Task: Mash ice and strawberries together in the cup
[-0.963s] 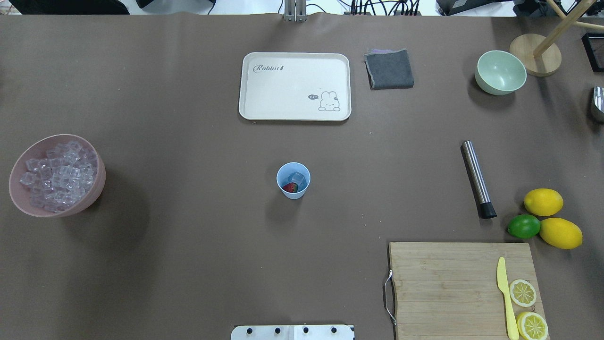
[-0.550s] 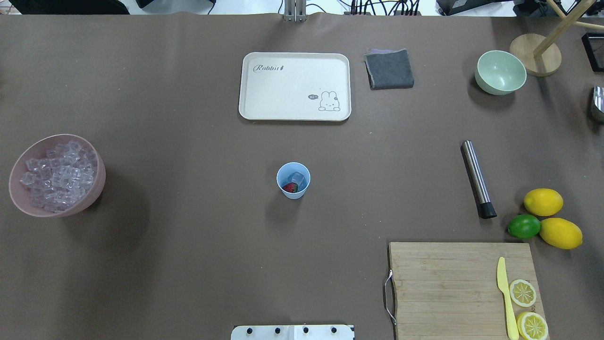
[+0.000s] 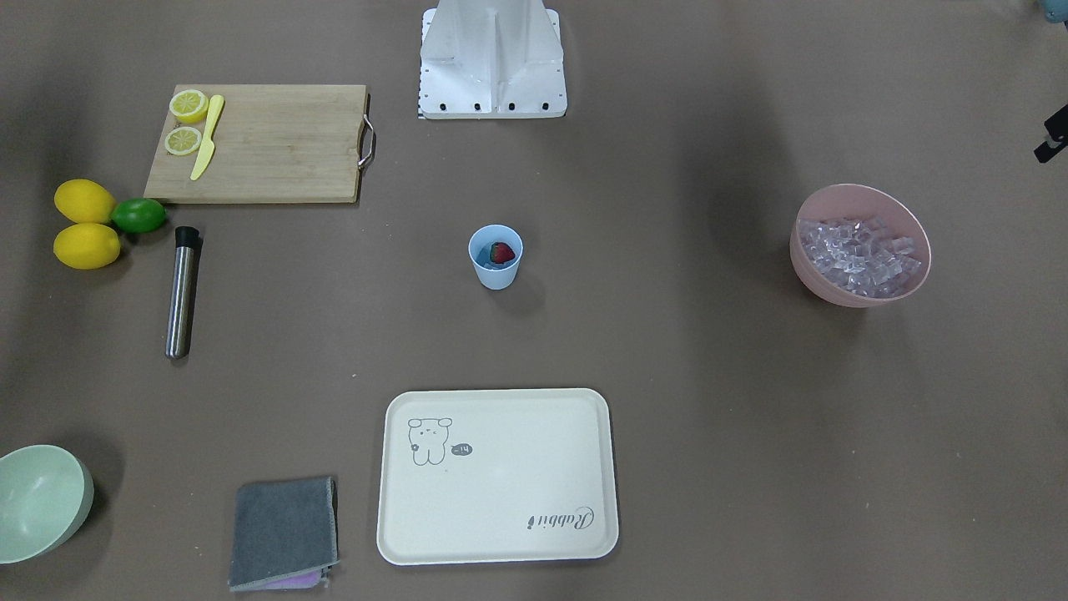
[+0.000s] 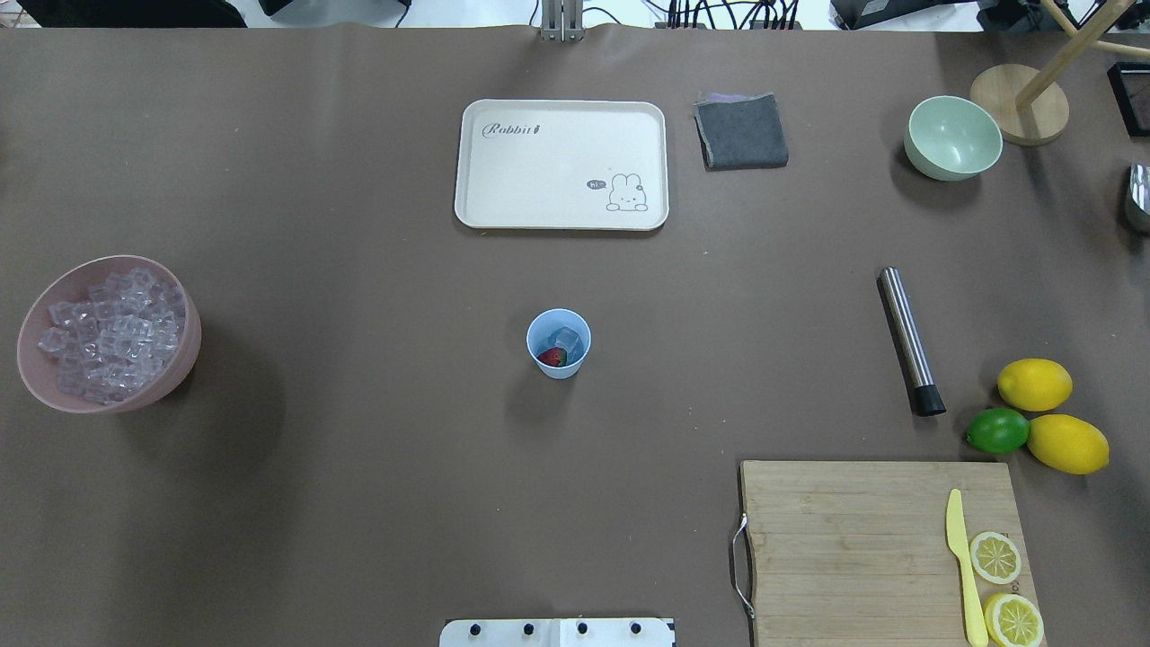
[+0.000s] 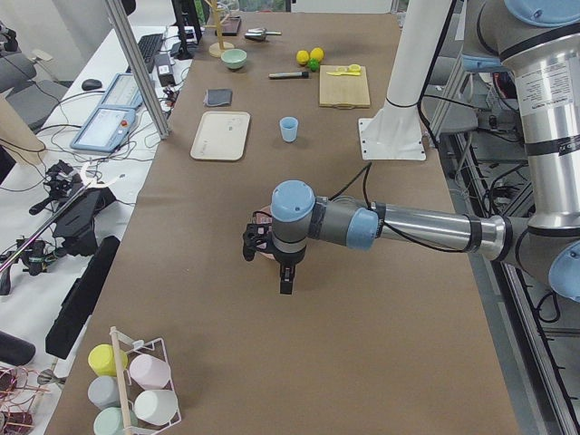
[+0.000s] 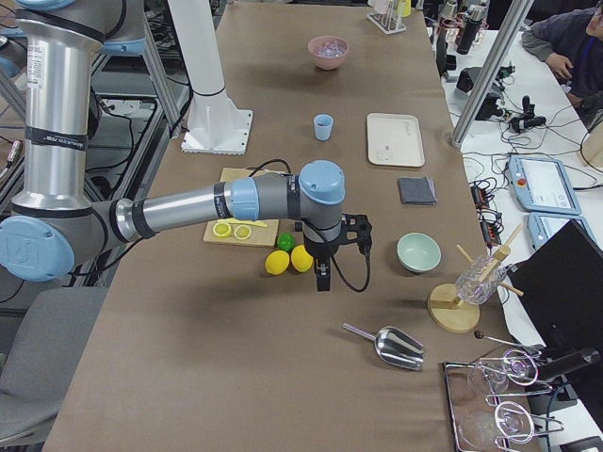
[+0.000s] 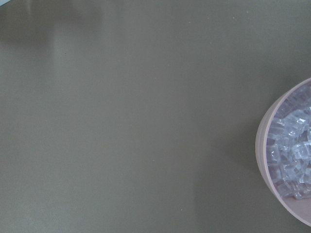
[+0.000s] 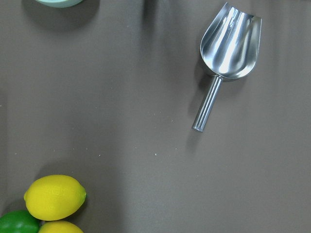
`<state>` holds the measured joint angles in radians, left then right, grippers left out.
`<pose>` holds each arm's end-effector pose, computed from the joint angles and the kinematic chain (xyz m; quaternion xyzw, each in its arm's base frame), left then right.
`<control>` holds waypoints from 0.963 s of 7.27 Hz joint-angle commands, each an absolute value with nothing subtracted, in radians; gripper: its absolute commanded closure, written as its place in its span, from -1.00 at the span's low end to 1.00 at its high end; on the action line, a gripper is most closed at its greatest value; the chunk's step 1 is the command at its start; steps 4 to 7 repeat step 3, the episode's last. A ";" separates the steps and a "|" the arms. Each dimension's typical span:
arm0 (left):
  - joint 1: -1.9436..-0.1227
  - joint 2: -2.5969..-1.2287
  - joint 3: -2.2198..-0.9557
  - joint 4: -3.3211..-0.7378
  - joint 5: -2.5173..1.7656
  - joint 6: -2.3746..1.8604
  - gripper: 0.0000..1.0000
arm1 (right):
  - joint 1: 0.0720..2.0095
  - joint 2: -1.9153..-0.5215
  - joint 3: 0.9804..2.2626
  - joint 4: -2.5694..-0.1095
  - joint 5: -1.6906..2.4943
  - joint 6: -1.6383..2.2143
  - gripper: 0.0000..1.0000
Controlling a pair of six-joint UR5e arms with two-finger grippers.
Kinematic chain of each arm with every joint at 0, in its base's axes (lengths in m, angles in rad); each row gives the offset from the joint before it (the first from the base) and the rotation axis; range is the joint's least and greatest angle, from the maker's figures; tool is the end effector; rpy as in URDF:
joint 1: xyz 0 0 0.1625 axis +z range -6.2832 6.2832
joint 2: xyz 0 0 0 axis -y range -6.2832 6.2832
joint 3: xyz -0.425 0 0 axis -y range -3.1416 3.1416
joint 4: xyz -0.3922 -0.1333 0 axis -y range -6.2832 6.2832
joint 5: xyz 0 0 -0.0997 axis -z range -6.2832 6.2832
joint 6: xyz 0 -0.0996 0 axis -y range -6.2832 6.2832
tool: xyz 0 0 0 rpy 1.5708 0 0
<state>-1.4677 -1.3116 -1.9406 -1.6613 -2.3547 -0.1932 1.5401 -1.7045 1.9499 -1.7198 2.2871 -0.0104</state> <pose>-0.0222 -0.3971 0.5792 0.0357 0.3896 -0.0031 0.9203 0.0547 -0.4321 0.5536 0.0416 -0.3506 -0.0361 0.9349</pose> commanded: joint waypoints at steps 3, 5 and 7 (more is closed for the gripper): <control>-1.468 -1.312 -1.939 -1.661 -2.355 -0.193 -0.97 | 1.540 -1.701 1.963 -1.720 2.283 -0.011 -1.00; -1.468 -1.312 -1.939 -1.661 -2.355 -0.193 -0.97 | 1.540 -1.701 1.963 -1.720 2.283 -0.011 -1.00; -1.468 -1.312 -1.939 -1.661 -2.355 -0.193 -0.97 | 1.540 -1.701 1.963 -1.720 2.283 -0.011 -1.00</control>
